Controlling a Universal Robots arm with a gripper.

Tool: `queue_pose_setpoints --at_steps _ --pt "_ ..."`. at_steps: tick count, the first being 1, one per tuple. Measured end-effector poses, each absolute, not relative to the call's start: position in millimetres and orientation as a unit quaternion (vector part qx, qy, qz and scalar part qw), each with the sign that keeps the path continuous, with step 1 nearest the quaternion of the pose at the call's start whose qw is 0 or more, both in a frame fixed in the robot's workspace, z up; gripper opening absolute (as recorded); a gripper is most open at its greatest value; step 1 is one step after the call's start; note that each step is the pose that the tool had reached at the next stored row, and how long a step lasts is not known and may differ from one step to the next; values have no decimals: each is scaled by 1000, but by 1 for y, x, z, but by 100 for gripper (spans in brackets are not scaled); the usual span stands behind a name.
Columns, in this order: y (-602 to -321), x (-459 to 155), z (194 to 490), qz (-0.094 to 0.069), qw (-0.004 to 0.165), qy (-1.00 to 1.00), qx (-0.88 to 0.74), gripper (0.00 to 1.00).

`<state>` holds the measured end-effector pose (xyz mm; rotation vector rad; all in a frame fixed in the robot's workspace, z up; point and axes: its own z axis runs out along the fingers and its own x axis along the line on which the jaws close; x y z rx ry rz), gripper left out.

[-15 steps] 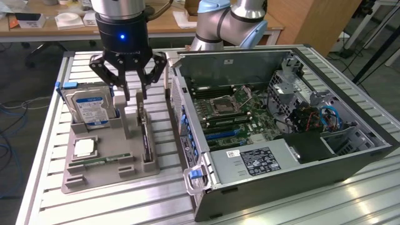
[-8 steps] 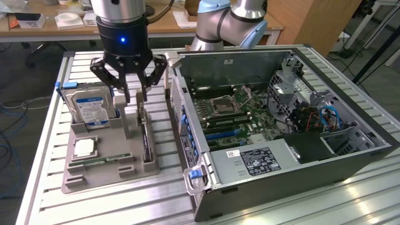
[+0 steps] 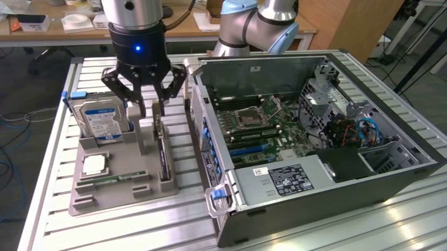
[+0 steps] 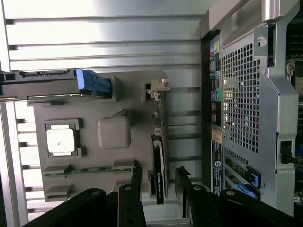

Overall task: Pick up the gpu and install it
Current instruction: 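Pick up the gpu and move the gpu toward the slot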

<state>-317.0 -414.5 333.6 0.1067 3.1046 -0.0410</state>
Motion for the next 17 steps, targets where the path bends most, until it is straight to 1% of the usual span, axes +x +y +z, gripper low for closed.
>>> queue_pose_setpoints --at_steps 17 --pt "-422 -315 311 -14 17 999 34 41"
